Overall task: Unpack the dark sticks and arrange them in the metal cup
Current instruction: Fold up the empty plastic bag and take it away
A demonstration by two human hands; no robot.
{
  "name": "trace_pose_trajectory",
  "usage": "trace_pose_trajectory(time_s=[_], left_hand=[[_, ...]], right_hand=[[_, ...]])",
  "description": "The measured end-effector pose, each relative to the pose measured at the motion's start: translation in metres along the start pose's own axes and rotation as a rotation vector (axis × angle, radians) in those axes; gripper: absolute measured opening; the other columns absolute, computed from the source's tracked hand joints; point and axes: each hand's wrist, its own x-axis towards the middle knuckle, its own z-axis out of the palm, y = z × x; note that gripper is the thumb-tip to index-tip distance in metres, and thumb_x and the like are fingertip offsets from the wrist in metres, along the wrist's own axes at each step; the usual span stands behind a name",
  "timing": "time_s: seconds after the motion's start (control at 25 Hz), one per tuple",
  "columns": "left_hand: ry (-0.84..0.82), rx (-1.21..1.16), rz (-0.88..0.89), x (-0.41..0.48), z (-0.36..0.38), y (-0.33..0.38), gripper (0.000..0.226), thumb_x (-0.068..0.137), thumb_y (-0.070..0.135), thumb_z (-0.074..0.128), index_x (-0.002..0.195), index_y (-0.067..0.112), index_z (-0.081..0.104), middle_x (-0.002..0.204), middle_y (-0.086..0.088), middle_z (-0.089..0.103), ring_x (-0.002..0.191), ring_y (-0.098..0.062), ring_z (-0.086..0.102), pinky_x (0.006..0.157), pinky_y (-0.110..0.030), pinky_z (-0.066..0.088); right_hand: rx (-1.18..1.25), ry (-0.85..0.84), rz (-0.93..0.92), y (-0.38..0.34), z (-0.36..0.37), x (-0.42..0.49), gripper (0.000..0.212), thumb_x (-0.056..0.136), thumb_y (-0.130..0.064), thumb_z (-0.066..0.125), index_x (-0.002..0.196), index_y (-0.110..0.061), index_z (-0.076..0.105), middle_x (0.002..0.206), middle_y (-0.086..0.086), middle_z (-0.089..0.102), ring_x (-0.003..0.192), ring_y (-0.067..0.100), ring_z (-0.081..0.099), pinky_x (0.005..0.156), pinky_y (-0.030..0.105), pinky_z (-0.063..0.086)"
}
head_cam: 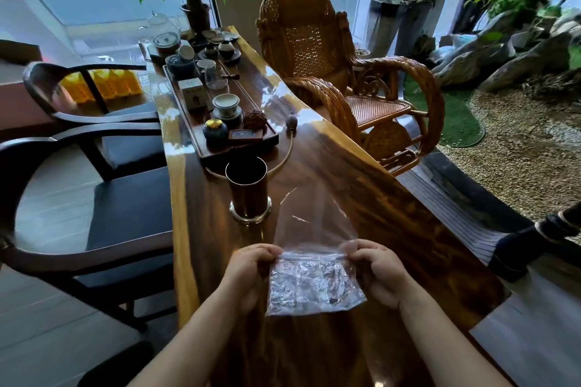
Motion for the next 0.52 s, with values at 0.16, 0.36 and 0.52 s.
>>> trace_pose_trajectory(time_s=[0.16, 0.36, 0.52], left_hand=[[-0.05, -0.018, 0.014, -0.008, -0.004, 0.01, 0.037, 0.08, 0.043, 0.064, 0.073, 0.008, 0.076, 0.07, -0.013, 0.071, 0.06, -0.025, 0.066, 0.063, -0.034, 0.055], [-0.076, 0.207, 0.127, -0.025, 0.007, 0.025, 0.061, 0.061, 0.027, 0.088, 0.114, 0.011, 0.065, 0.105, -0.021, 0.067, 0.075, -0.026, 0.068, 0.051, -0.033, 0.055], [-0.062, 0.35, 0.257, -0.026, 0.002, 0.028, 0.081, 0.059, -0.016, 0.083, 0.127, 0.024, 0.063, 0.097, -0.013, 0.07, 0.084, -0.029, 0.074, 0.064, -0.042, 0.062]], right_hand=[[-0.012, -0.089, 0.038, 0.0, 0.003, -0.006, 0.039, 0.091, -0.026, 0.05, 0.077, -0.001, 0.076, 0.083, 0.021, 0.07, 0.071, 0.029, 0.067, 0.069, 0.04, 0.053], [-0.334, 0.0, -0.101, -0.008, 0.018, -0.006, 0.028, 0.079, -0.021, 0.083, 0.102, -0.009, 0.072, 0.097, 0.018, 0.073, 0.088, 0.035, 0.069, 0.078, 0.044, 0.055], [-0.34, 0.044, -0.192, -0.014, 0.026, -0.009, 0.055, 0.078, 0.009, 0.078, 0.123, -0.018, 0.063, 0.103, 0.018, 0.075, 0.093, 0.033, 0.075, 0.081, 0.047, 0.063]])
